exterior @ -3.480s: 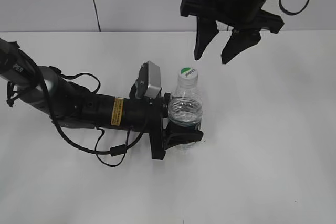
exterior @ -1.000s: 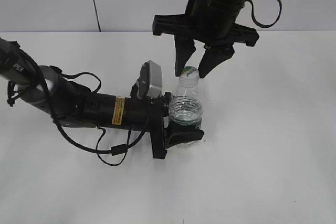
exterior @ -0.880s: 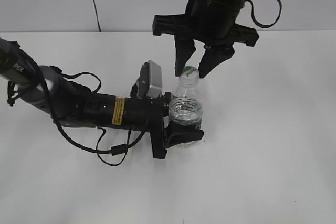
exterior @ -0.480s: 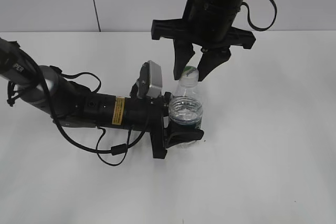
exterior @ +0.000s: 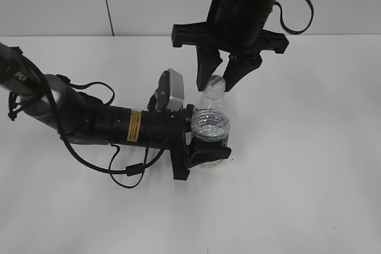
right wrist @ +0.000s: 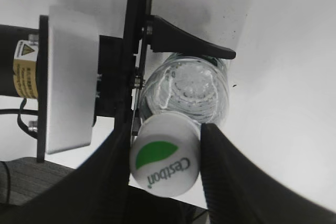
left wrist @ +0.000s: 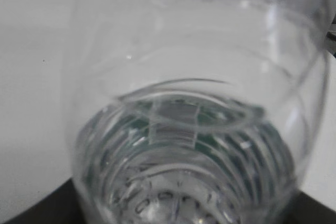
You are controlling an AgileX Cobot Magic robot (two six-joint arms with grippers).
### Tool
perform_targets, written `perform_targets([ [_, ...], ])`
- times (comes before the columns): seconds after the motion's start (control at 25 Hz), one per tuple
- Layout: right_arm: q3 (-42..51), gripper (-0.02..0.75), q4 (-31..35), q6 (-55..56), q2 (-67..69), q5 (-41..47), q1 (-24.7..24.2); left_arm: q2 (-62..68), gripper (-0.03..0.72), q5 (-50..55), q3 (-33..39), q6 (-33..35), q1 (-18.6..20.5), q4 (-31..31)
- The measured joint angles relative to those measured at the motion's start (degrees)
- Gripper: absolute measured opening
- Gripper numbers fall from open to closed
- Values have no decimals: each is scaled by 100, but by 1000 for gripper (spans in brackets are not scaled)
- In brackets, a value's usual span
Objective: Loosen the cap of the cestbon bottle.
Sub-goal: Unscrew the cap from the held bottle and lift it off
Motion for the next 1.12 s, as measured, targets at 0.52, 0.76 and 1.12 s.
perform_targets([
  [0.52,-6,305,0,-2440,0,-61,0,0,405,11,-16,8,-1,54],
  [0.76,-6,305,51,-3534,0,-91,0,0,405,16,-21,8,-1,59],
  [1.12,-6,300,108,-4785,0,-107,0,0,405,16,-21,8,-1,70],
])
